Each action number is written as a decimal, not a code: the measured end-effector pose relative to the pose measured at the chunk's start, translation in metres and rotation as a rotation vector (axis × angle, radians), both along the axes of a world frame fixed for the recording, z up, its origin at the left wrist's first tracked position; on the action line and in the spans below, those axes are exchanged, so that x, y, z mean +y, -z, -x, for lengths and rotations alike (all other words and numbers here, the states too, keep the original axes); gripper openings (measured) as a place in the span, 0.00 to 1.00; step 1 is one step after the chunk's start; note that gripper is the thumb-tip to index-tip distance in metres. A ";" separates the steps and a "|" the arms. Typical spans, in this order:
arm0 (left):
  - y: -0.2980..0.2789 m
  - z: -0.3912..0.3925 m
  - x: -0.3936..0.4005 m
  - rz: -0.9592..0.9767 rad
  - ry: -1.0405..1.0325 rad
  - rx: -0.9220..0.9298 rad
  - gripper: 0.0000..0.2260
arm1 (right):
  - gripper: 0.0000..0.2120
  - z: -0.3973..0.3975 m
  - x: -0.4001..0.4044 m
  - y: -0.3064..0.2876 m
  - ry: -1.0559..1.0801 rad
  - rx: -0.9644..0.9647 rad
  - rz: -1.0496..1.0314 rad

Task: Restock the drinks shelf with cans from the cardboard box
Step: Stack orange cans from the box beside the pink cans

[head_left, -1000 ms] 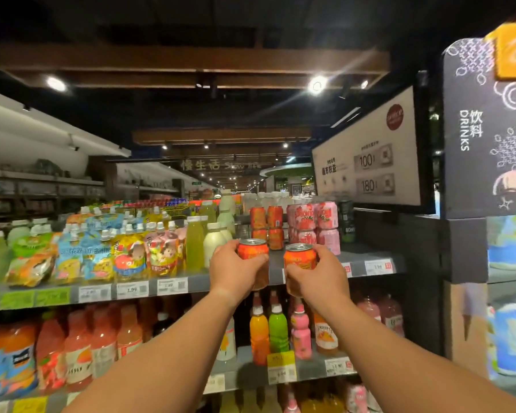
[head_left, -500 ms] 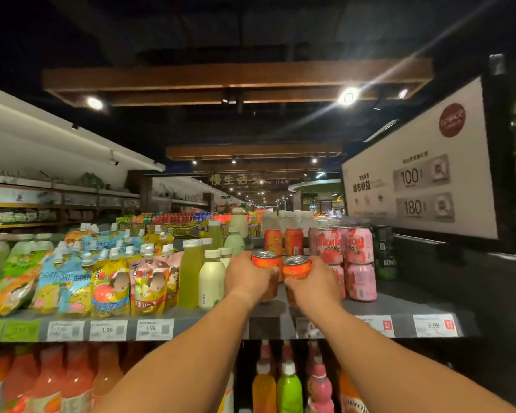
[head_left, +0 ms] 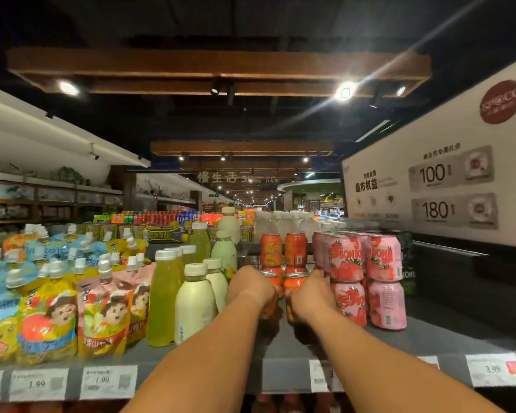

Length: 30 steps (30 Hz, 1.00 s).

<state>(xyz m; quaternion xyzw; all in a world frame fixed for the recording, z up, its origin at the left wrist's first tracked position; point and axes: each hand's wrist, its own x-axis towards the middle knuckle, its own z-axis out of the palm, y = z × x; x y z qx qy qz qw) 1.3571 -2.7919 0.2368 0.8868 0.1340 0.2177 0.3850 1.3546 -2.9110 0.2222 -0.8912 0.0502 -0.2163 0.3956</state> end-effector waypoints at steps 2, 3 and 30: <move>0.004 -0.017 0.001 -0.016 -0.003 0.034 0.14 | 0.26 -0.015 0.005 0.002 -0.003 0.021 -0.028; 0.007 -0.025 0.001 -0.011 0.002 0.051 0.15 | 0.25 -0.022 0.006 0.004 -0.005 0.032 -0.035; 0.023 -0.106 0.007 -0.008 0.051 0.056 0.17 | 0.34 -0.100 0.013 0.007 0.132 0.209 0.105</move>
